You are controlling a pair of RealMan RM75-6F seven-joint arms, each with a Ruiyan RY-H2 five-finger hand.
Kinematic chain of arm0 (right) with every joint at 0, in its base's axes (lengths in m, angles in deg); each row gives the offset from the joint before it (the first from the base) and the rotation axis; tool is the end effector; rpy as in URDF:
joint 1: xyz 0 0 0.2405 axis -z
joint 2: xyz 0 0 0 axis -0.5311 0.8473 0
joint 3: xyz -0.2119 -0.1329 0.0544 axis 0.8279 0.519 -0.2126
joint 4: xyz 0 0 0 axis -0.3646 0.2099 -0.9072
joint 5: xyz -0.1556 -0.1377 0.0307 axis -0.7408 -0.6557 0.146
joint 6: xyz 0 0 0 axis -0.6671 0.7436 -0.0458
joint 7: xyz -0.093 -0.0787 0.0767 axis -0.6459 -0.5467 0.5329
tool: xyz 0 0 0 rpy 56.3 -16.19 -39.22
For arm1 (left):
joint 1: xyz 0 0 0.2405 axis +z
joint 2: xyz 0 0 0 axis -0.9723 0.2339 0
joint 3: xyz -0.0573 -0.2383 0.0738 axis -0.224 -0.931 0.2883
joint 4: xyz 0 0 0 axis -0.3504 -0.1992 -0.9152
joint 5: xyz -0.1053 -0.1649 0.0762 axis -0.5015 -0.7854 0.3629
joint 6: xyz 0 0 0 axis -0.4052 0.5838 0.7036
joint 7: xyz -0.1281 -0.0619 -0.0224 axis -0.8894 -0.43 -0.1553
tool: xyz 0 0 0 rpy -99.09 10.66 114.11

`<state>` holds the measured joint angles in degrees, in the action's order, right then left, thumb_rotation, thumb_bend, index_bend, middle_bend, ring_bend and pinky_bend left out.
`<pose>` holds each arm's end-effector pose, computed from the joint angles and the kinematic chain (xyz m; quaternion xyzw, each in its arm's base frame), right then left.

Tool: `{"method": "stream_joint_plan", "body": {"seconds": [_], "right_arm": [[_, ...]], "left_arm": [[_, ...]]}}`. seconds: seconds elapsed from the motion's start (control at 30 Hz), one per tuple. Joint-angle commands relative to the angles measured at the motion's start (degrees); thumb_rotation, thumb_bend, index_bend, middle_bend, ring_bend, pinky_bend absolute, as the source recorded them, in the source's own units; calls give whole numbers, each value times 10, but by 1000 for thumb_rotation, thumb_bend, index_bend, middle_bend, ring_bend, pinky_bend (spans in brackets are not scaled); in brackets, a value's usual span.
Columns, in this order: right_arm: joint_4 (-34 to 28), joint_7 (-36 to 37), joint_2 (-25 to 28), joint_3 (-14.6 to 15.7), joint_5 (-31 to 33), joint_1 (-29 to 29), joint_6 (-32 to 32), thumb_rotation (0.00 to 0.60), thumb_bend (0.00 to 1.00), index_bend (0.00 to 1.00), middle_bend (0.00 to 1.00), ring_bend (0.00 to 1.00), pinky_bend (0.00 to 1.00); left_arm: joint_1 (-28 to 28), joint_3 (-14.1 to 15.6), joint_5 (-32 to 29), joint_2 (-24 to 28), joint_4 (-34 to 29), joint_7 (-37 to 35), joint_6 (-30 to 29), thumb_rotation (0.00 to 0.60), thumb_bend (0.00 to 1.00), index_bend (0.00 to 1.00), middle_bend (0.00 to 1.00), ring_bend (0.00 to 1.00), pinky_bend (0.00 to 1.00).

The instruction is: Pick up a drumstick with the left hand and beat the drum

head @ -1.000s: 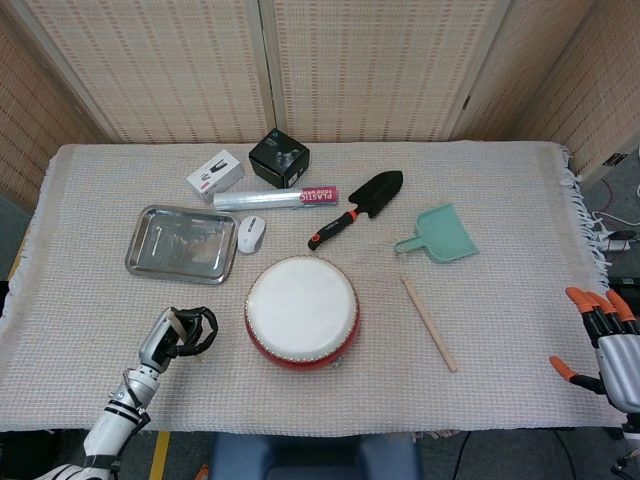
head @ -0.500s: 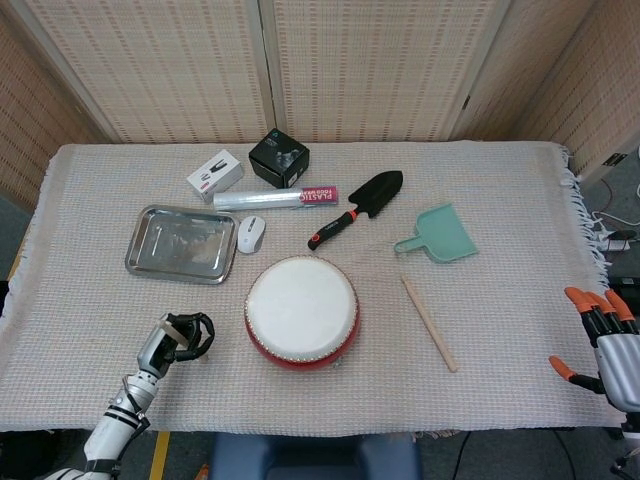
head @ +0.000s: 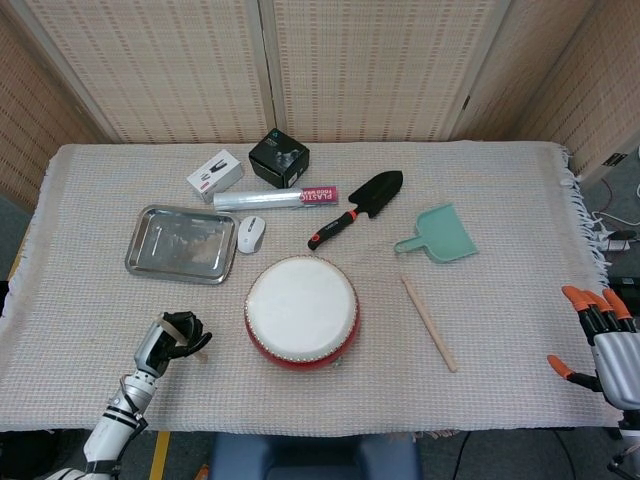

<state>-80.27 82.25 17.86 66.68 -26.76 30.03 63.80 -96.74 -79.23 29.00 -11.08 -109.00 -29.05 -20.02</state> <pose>-0.3200 -0.1611 0.1842 0.5971 -0.3906 0.4054 0.5714 -0.2259 0.2503 0.0099 -0.2876 -0.7644 -0.5666 0.1094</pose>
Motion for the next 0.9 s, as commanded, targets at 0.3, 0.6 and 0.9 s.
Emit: {"method": "stream_joint_plan", "body": {"seconds": [0.3,0.6,0.9], "right_arm": [[-1,-2,1,0,3,0,-2,600,180,10,98,0,29],[-3,-4,1,0,5,1,-2,600,181,9,98,0,29],[-7,-9,1,0,6,0,-3,600,181,5,98,0,29]], "left_arm": [[-3,4,4,-21,20,50,-7,389,184,801,850,809,895],[0,10,3,-43,46,75,-13,387,186,828,871,828,903],[7,24,16,-66,79,80,-24,389,190,834,871,829,903]]}}
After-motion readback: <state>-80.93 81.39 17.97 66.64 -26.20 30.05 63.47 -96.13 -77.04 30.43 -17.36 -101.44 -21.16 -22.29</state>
